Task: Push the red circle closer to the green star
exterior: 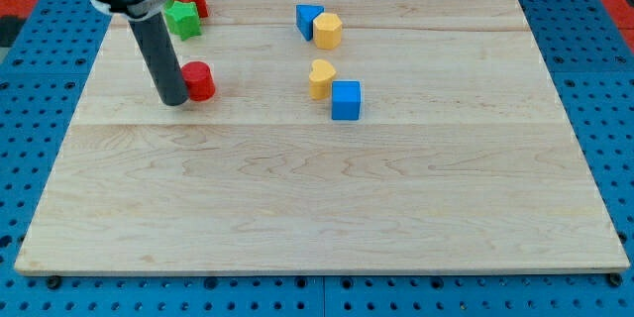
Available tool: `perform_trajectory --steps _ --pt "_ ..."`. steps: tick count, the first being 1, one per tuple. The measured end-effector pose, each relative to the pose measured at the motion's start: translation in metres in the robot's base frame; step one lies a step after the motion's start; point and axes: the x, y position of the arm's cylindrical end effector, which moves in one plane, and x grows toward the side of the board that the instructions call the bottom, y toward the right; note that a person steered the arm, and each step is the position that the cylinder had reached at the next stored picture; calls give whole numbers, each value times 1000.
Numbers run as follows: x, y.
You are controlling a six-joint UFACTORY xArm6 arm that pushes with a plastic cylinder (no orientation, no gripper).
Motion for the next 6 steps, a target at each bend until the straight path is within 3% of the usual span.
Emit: perform_trajectory --steps 2,3,6 --pt "23 29" --pt "12 45" --pt "-59 -5"
